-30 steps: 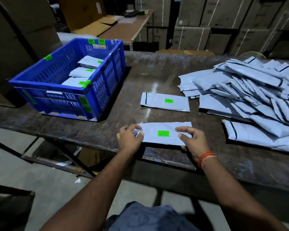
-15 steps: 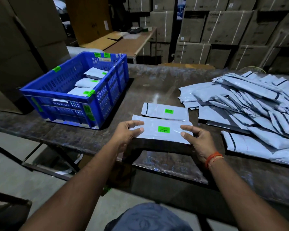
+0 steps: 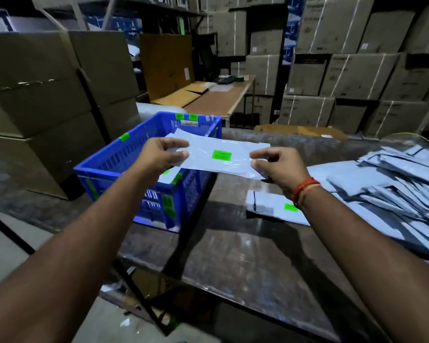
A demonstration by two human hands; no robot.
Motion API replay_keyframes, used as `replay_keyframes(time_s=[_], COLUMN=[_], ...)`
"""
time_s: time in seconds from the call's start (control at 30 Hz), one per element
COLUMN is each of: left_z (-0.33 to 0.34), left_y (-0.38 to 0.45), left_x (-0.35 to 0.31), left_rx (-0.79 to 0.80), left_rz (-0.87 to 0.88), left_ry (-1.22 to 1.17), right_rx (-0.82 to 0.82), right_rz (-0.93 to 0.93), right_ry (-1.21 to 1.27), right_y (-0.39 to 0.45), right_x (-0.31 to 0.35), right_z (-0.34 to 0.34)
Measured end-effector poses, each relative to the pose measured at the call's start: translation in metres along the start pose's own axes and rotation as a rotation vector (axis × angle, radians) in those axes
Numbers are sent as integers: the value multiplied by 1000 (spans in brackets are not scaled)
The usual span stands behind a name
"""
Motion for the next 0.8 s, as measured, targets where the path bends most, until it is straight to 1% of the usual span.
replay_keyframes(time_s=[0.07,0.2,0.33,0.37,0.47,0.53,0.6,0.67,0.7,0.73,0.8], left_z=[-25,-69,-104,-112,-123,-118,-107,-94,-89,-87,-82], left_y=[36,109,173,189,231,249,258,259,258,258,258], left_x=[1,23,53,61,82,96,119,145,156,168,182], left_rx=[-16,-77,-66,-65,-60,-5,95,200,253,301,415], left_rz=[28,71,97,108,196,250,309,327,314,256,193], left_ry=[36,165,318,374,646,812,979,1091,1144,1176,1256], right_rx=[12,5,-17,-23,-23,19,58,69,103,158,308], right_rz=[11,-7,48,58,110,127,134,67,42,40,156], right_ry=[-16,-88,-170,-216,-385,-519,-693,-931,-1047,-1121,-1185], right_y=[19,56,86,93,110,114,111,106,103,100,94], right_x=[10,24,14,10,-3,-14,-32,-45,-51,-57,-67], right_z=[40,118,190,208,253,281,306,324,330,335,336])
Point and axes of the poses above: each hand's wrist, its own y-axis towards the middle knuckle, its own z-axis out of the palm, x = y × z, the point moved 7 cm from there along y, towards the middle knuckle, and after that the axes turned 15 degrees about -x, right-handed, at the moved point
